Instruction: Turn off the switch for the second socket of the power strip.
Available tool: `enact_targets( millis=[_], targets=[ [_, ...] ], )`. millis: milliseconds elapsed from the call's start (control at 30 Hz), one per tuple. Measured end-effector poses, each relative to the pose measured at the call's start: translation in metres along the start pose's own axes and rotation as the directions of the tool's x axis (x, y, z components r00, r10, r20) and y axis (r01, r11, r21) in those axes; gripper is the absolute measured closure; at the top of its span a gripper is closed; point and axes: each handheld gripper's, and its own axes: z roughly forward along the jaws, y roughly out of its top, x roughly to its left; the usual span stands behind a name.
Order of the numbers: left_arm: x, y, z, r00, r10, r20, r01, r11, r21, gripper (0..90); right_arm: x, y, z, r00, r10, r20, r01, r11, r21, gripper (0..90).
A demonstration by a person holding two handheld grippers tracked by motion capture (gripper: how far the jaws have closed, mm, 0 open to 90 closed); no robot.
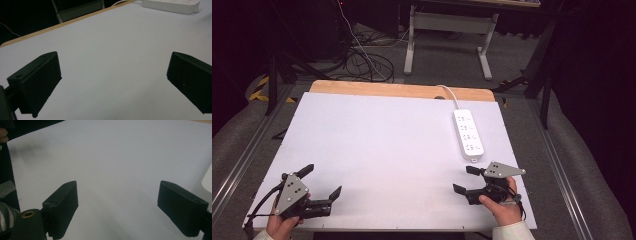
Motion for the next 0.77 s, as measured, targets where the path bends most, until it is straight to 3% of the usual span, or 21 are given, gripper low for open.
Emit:
enact_targets(
  millis=[333,500,600,767],
  targets=[
    [-0.001,-0.001,0.0,1.0,0.001,-0.002,-0.001,1.0,-0.005,0.0,0.006,-0.02,0.011,0.9978,-0.039,0.054,0.039,0.999,0.007,15.3],
    [-0.001,-0.001,0.001,1.0,0.007,-0.003,-0.007,1.0,-0.003,0.0,0.006,-0.028,0.016,0.9957,-0.023,0.089,0.021,1.0,0.024,11.8],
    [0.0,-0.002,0.002,0.9999,0.016,-0.006,-0.016,0.9999,0.0,0.0,0.006,-0.028,0.015,0.9947,-0.026,0.1,0.025,1.0,0.007,11.7],
    [0.001,-0.003,0.004,0.9999,-0.011,0.01,0.011,0.9998,0.014,0.0,0.0,-0.026,0.013,0.9894,0.01,0.145,-0.009,1.0,-0.006,12.7]
  ],
)
